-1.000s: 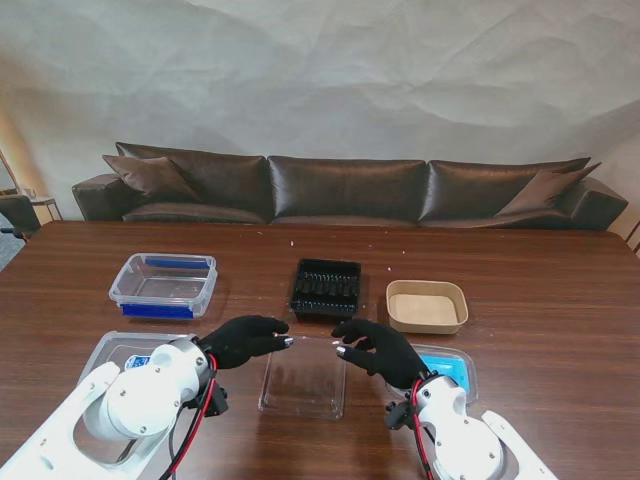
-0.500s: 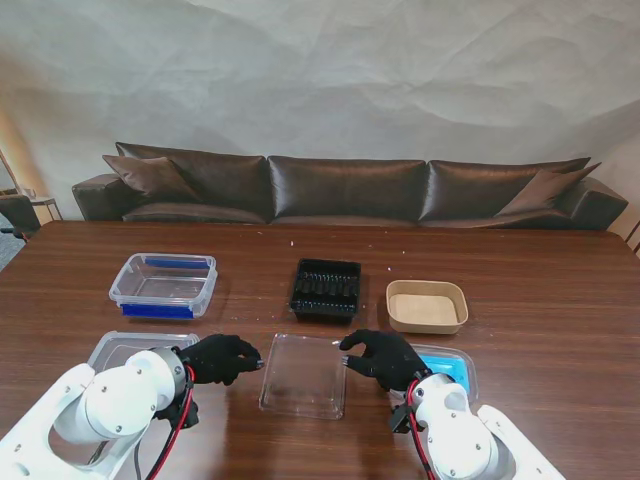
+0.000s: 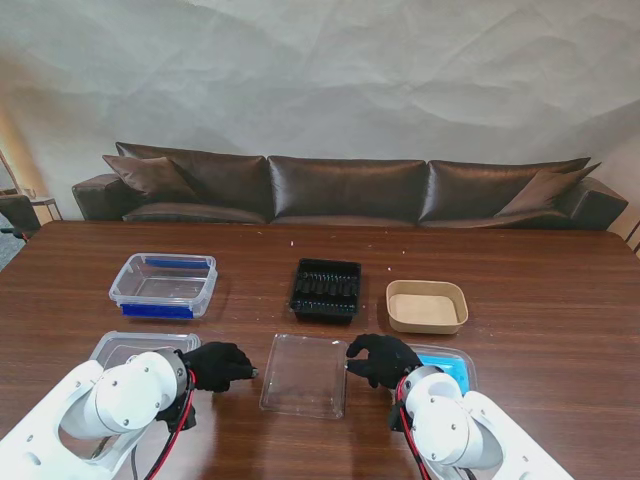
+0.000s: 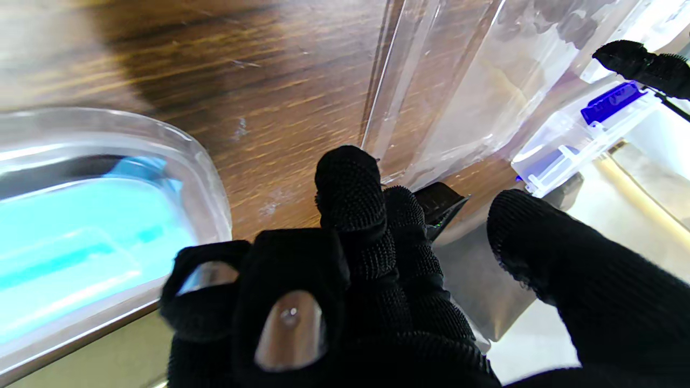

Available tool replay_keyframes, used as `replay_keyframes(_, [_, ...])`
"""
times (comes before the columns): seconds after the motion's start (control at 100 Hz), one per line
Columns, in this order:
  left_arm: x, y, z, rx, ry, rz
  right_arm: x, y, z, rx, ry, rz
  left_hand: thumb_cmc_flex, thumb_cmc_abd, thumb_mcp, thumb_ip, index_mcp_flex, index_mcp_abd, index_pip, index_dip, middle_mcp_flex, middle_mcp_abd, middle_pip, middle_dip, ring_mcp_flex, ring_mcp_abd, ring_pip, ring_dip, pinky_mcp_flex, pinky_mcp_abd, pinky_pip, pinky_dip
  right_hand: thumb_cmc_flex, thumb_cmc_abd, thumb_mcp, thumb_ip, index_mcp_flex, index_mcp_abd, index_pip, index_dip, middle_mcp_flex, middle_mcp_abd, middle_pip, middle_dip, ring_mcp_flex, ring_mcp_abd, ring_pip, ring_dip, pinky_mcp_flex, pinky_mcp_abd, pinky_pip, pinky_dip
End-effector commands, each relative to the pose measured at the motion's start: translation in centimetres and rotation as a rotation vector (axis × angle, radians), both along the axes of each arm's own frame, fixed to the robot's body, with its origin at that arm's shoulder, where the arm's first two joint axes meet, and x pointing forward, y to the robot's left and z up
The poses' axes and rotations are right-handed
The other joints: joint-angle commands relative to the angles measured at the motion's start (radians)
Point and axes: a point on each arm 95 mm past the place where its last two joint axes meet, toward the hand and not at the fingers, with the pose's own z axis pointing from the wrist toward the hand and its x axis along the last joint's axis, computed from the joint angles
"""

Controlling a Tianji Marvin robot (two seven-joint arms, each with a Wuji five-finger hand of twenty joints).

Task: Pair container bodies with their lids

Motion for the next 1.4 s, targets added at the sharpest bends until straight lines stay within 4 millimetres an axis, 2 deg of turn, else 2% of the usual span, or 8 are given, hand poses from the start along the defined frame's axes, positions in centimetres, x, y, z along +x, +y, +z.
replay_keyframes(0.0, [-0.1,-0.3,-0.5,-0.012,0.031,-0.01,-0.2,0.4,0.2,-0.009,0.012,0.015,0.045,0.049,-0.01,-0.014,0.009,0.014,0.007,-0.006,0.043,0.016,0.027,0.009,0.057,0.032,0.067,-0.005,0.03,-0.013,0.104,-0.017,-0.033,0.024,0.041,0.032,-0.04,0.011,0.007,-0.015,0.08,0.017,0.035,0.026,0.028,-0.064,0.073,0.023,0.373,-0.073,0.184,0.001])
replay_keyframes(0.21, [0.7,-0.9,-1.1,-0.012,0.038,-0.03,-0.2,0.8,-0.1,-0.049,0.056,0.001,0.043,0.051,-0.01,-0.014,0.014,0.0,0.01,-0.007,0.05,0.004,0.044,0.017,0.068,0.019,0.08,-0.009,0.04,-0.014,0.11,-0.028,-0.043,0.026,0.028,0.031,-0.046,0.015,0.004,-0.018,0.077,0.02,0.037,0.034,0.027,-0.059,0.069,0.024,0.37,-0.073,0.175,-0.004])
replay_keyframes(0.69, [2.0,-2.3,-1.9,-0.057,0.031,-0.031,0.4,1.7,-0.8,-0.116,0.091,-0.011,0.042,0.051,-0.011,-0.015,0.01,0.005,0.008,-0.012,0.051,0.006,0.047,0.02,0.068,0.021,0.085,-0.017,0.038,-0.012,0.113,-0.039,-0.058,0.035,-0.002,0.032,-0.076,0.044,0.012,-0.015,0.066,0.015,0.028,0.033,0.029,-0.075,0.057,0.019,0.369,-0.064,0.16,-0.013])
replay_keyframes(0.81, [2.2,-2.7,-2.1,-0.062,0.037,-0.038,-0.4,1.5,0.1,-0.121,0.102,-0.003,0.042,0.051,-0.01,-0.015,0.011,0.006,0.009,-0.012,0.051,0.006,0.047,0.02,0.068,0.021,0.085,-0.018,0.037,-0.012,0.113,-0.041,-0.058,0.039,-0.007,0.034,-0.077,0.046,0.014,-0.015,0.069,0.014,0.029,0.032,0.029,-0.088,0.06,0.021,0.37,-0.072,0.16,-0.014])
replay_keyframes(1.39, [2.1,-3.4,-3.3,-0.082,0.082,-0.027,-0.5,2.5,-0.2,-0.142,0.149,0.01,0.042,0.054,-0.011,-0.015,0.015,0.023,0.013,-0.012,0.047,0.011,0.041,0.019,0.061,0.026,0.079,-0.019,0.021,-0.01,0.101,-0.045,-0.062,0.048,-0.018,0.04,-0.105,0.058,0.011,-0.018,0.063,0.01,0.027,0.029,0.029,-0.09,0.06,0.022,0.37,-0.084,0.163,-0.015])
